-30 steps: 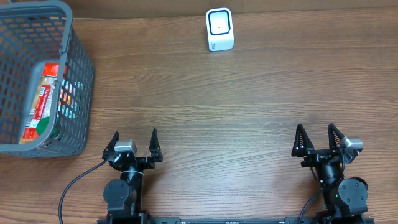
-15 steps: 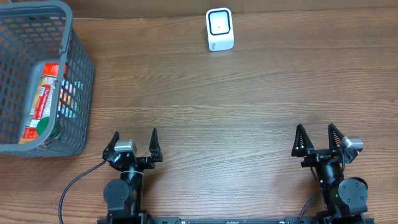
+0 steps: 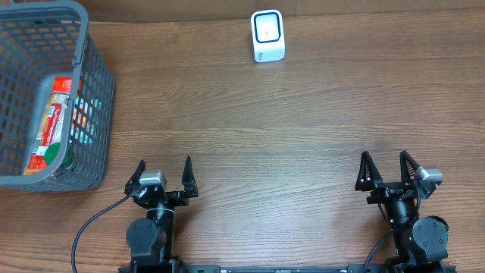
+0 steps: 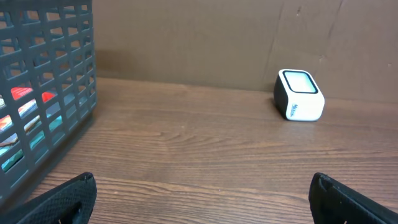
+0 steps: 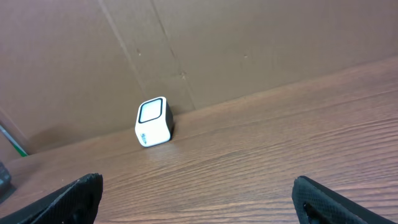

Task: Scan the item barcode

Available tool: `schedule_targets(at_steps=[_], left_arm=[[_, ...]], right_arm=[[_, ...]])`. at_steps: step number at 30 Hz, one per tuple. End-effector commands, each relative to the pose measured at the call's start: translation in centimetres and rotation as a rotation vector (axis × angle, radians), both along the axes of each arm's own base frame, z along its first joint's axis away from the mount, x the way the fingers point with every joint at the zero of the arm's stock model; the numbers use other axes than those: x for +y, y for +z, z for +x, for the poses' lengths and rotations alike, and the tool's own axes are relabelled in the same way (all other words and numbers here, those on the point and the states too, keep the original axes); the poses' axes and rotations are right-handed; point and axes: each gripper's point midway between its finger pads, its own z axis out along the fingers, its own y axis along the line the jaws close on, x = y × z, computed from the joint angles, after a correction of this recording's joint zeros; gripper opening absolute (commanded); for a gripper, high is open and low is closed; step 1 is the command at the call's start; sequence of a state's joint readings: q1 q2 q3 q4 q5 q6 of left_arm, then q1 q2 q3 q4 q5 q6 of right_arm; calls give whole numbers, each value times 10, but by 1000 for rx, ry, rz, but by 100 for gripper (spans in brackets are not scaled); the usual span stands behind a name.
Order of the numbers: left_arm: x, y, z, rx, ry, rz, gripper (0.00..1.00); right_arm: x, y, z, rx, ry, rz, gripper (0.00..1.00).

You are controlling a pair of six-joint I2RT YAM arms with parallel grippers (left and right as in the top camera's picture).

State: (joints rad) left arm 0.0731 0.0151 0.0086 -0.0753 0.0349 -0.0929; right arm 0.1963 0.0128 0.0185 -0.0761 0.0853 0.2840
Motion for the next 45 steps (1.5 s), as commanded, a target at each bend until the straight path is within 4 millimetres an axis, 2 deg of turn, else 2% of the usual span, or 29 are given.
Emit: schedule_targets(at_steps=[1, 31, 35, 37, 40, 45], left_arm=[[-3, 0, 0, -5, -20, 25, 100], [-3, 0, 0, -5, -20, 26, 100], [15, 1, -1, 0, 83, 90, 99], [16, 2, -2, -1, 88, 108, 100], [11, 1, -1, -2, 58, 96, 99], [-19, 4, -4, 16, -115, 66, 100]], right_arm=[[-1, -3, 0, -2, -4, -4, 100], [-1, -3, 0, -2, -3, -4, 100], [-1, -2, 0, -2, -4, -4, 100], [-1, -3, 0, -2, -3, -4, 100], [-1, -3, 0, -2, -3, -4, 100], [-1, -3, 0, -2, -4, -4, 100]])
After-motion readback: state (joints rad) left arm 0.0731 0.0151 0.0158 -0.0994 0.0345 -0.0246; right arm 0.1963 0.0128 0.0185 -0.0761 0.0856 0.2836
